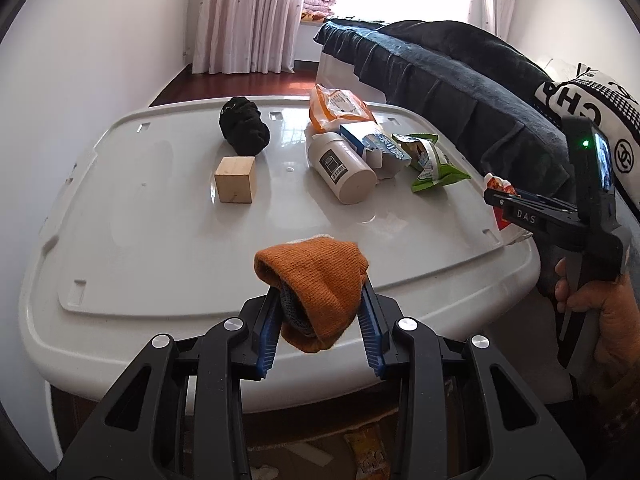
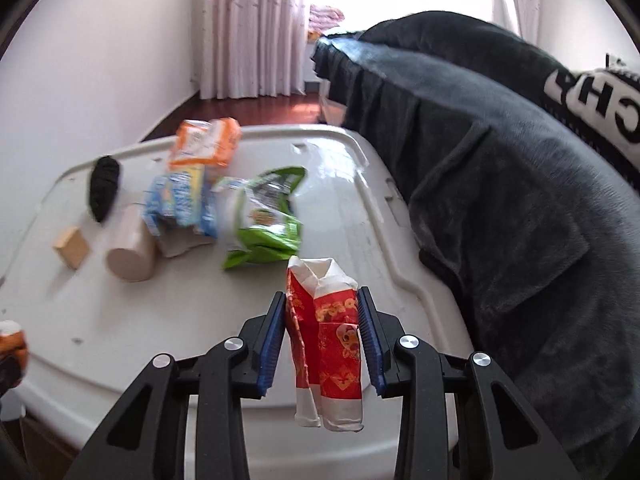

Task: Collect trash
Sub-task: 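Drop orange sock into box with left tool while right tool drops red-white carton in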

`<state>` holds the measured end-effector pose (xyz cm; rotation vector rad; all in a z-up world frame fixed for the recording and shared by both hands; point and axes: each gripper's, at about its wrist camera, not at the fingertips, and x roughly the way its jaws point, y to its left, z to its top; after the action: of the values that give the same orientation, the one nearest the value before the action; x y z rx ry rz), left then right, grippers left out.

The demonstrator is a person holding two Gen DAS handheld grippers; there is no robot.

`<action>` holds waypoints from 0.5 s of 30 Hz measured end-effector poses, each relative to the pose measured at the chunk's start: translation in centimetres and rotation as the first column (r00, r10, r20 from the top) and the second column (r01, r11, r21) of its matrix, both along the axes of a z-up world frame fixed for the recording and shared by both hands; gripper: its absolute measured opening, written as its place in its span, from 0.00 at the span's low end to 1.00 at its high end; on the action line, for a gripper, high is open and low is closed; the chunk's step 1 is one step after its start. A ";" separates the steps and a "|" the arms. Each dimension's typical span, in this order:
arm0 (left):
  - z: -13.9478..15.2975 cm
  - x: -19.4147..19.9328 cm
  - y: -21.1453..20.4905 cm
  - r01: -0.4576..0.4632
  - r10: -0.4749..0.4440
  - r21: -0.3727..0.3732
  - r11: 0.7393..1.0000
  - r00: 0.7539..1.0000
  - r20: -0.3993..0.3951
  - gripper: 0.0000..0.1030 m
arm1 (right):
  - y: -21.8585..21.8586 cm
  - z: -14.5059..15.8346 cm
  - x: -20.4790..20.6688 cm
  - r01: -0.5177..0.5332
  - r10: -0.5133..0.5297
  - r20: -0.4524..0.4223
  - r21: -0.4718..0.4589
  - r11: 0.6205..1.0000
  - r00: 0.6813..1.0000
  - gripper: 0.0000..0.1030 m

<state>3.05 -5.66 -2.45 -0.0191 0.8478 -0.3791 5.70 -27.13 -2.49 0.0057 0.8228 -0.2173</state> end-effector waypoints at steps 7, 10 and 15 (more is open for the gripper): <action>0.4 -5.3 1.7 0.001 -0.002 -0.013 1.000 1.000 -0.023 0.33 | 5.7 2.8 -7.6 -0.145 0.143 0.034 0.092 0.985 0.989 0.35; -0.4 -8.3 2.5 0.016 -0.016 0.003 1.000 0.998 -0.061 0.33 | 8.8 2.2 -11.2 -0.217 0.218 0.003 0.113 0.970 0.976 0.35; -2.4 -12.0 3.1 0.044 -0.037 0.043 0.998 0.989 -0.144 0.33 | 12.5 -1.5 -16.3 -0.282 0.301 -0.112 0.162 0.946 0.947 0.36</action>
<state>-8.98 -2.61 -4.86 0.0140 0.9996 -0.3993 -10.64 -14.64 -3.96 0.0048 0.9627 0.1246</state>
